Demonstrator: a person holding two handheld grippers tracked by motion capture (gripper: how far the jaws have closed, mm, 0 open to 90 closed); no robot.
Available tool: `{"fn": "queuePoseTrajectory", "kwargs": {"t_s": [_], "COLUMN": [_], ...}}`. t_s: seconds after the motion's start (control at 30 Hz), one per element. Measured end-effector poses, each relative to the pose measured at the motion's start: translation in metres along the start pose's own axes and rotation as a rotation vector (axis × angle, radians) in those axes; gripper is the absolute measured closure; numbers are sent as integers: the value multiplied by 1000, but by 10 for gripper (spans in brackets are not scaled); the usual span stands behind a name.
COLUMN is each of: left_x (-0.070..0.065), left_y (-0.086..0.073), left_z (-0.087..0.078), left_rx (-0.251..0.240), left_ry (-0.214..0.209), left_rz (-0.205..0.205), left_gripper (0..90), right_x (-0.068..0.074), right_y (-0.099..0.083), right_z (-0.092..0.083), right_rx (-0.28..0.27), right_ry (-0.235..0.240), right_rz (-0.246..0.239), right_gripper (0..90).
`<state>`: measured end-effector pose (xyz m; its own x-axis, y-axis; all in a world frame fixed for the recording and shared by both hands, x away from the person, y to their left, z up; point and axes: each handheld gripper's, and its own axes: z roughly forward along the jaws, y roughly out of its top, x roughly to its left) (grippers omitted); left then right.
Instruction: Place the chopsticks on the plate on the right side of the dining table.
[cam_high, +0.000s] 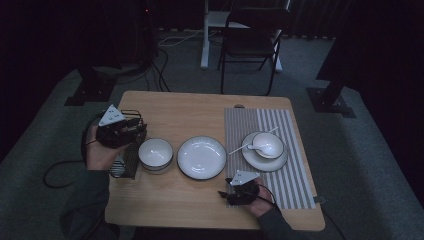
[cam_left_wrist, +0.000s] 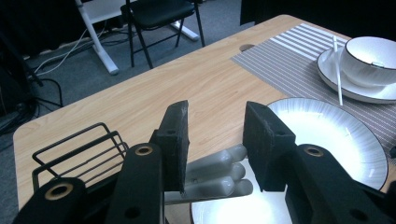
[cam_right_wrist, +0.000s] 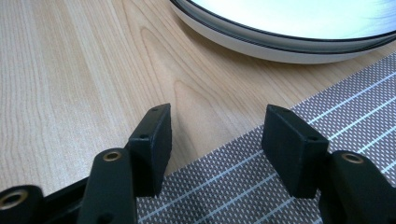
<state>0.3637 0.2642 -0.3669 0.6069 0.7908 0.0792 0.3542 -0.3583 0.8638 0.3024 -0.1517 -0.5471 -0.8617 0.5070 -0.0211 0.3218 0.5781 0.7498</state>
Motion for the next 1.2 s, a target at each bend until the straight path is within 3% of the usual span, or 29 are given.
{"fn": "queuePoseTrajectory", "kwargs": {"t_s": [0.6, 1.2], "left_x": [13, 30], "left_y": [4, 5], "left_z": [8, 11], "left_rx": [3, 17], "left_ry": [0, -25], "left_rz": [-17, -30], "left_gripper": [616, 639], "right_x": [0, 0], "right_y": [0, 0], "right_z": [0, 0], "right_rx": [0, 0], "right_ry": [-1, 0], "right_rz": [1, 1], "right_gripper": [424, 424]}}
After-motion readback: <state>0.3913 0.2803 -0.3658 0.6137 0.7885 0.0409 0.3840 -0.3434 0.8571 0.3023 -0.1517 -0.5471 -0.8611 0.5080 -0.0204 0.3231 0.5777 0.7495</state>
